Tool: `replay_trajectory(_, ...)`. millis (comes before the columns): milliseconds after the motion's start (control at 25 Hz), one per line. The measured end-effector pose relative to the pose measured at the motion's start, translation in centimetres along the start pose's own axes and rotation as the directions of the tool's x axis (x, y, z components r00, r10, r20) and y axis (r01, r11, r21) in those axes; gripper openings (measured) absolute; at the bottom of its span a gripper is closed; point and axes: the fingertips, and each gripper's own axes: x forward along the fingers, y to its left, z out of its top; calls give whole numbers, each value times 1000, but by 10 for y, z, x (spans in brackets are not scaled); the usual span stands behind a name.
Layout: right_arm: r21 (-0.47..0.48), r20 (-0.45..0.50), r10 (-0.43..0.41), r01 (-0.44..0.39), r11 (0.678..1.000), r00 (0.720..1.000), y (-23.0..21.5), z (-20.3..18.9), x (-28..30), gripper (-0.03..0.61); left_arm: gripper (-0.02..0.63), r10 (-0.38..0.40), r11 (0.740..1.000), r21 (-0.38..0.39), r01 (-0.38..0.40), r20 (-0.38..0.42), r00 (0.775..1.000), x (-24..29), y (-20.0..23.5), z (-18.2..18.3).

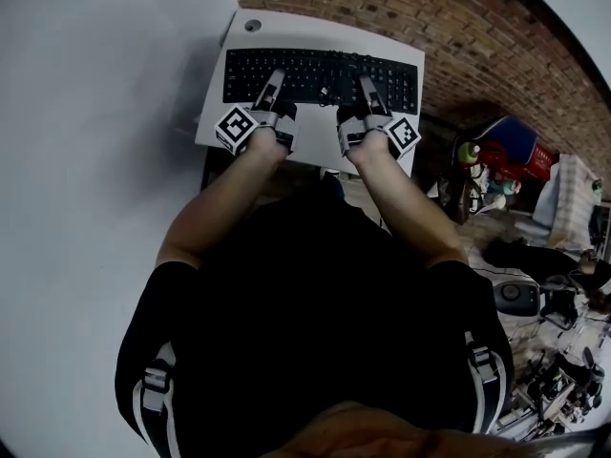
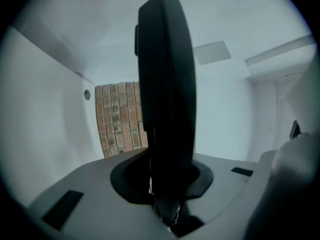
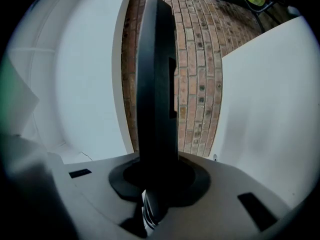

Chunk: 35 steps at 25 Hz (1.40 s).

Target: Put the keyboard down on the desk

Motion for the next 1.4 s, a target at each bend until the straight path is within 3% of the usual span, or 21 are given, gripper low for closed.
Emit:
replay_trajectory(320, 25, -36, -13, 14, 1000, 999, -18, 12, 21, 91, 86, 21, 1000, 10, -21, 30, 999, 16, 18, 1)
replay_trajectory(760, 38, -85, -109, 113, 993, 990, -61, 61, 94, 91, 86, 109, 994, -22, -108, 62, 992, 89, 68, 10)
replay_trajectory(1120, 22, -123, -148, 152, 988, 981, -92, 78, 126, 91, 87, 129, 991, -43, -126, 75, 989, 118, 98, 14)
replay_trajectory(1400, 13, -140, -200, 203, 979, 970, -126, 94, 139, 91, 89, 195, 980, -58, -191, 71, 978, 131, 135, 10)
